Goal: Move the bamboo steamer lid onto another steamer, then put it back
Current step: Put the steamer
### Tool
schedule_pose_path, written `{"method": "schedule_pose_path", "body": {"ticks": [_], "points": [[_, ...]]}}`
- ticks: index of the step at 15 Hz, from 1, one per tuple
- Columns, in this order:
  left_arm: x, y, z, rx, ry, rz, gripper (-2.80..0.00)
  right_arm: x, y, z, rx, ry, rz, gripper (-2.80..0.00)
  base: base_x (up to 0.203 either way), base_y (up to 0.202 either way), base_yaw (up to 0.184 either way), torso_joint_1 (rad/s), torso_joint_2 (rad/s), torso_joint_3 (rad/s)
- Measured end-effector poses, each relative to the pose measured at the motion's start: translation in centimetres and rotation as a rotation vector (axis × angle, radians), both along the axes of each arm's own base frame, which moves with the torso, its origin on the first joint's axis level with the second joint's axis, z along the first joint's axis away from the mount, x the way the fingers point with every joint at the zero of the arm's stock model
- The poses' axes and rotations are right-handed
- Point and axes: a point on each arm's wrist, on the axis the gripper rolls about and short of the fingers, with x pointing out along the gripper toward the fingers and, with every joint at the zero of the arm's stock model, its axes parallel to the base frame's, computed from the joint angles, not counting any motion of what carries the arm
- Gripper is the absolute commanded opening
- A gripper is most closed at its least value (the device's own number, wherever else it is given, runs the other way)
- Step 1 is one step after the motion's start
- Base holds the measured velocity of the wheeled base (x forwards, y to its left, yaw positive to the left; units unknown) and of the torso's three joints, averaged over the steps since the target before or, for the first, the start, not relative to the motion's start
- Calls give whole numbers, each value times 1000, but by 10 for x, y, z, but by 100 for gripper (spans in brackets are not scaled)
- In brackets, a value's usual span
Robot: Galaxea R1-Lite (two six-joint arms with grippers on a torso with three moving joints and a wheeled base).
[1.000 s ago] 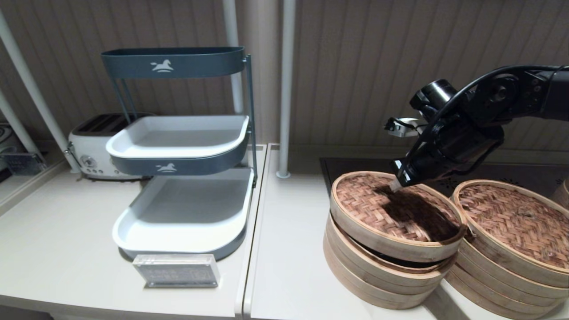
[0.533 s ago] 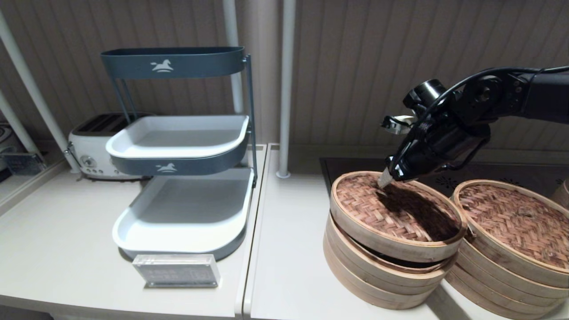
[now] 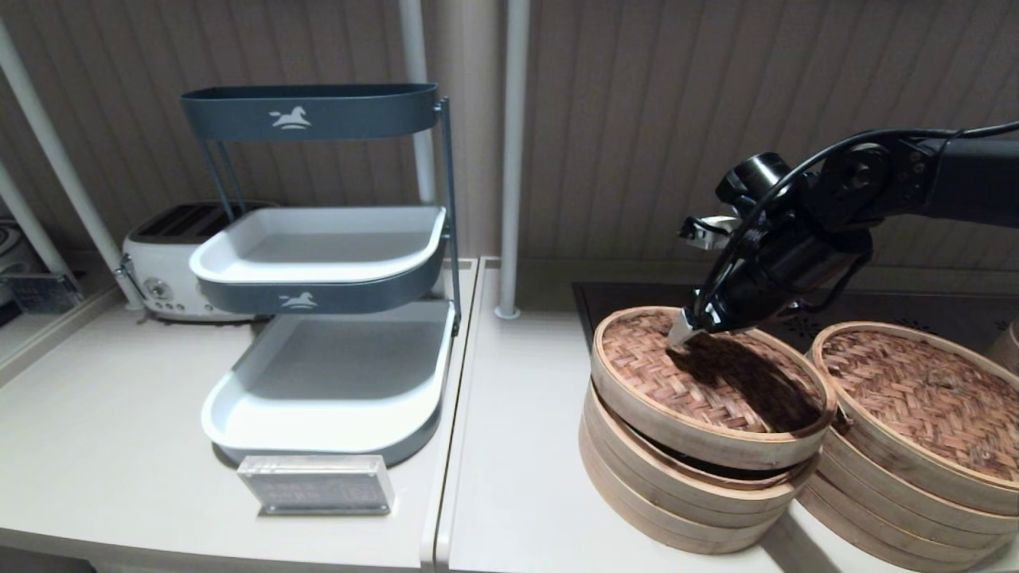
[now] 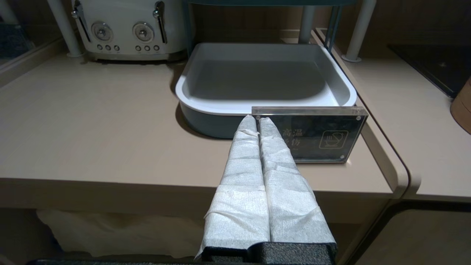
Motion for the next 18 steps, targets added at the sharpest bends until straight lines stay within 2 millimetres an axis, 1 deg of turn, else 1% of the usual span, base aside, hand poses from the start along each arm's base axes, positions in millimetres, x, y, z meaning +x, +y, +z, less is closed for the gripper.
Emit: {"method": "schedule_pose_path", "body": {"ticks": [2, 5, 10, 11, 12, 18], "points": [[0, 0, 0, 0, 0, 0, -280, -4, -1, 2, 0, -1, 1, 0, 0, 0, 0, 0, 0, 0], [0, 0, 0, 0, 0, 0, -280, -7, 1, -1, -3, 18, 7, 0, 0, 0, 0, 0, 0, 0], [0, 0, 0, 1, 0, 1, -280, -6, 0, -5, -3, 23, 6, 0, 0, 0, 0, 0, 0, 0], [0, 0, 0, 1, 0, 0, -280, -5, 0, -5, -4, 23, 6, -234, 0, 0, 0, 0, 0, 0], [0, 0, 0, 1, 0, 0, -280, -5, 1, -6, -5, 25, 7, -280, 0, 0, 0, 0, 0, 0], [0, 0, 0, 1, 0, 0, -280, -6, 1, -7, -3, 36, 9, -280, 0, 0, 0, 0, 0, 0]]}}
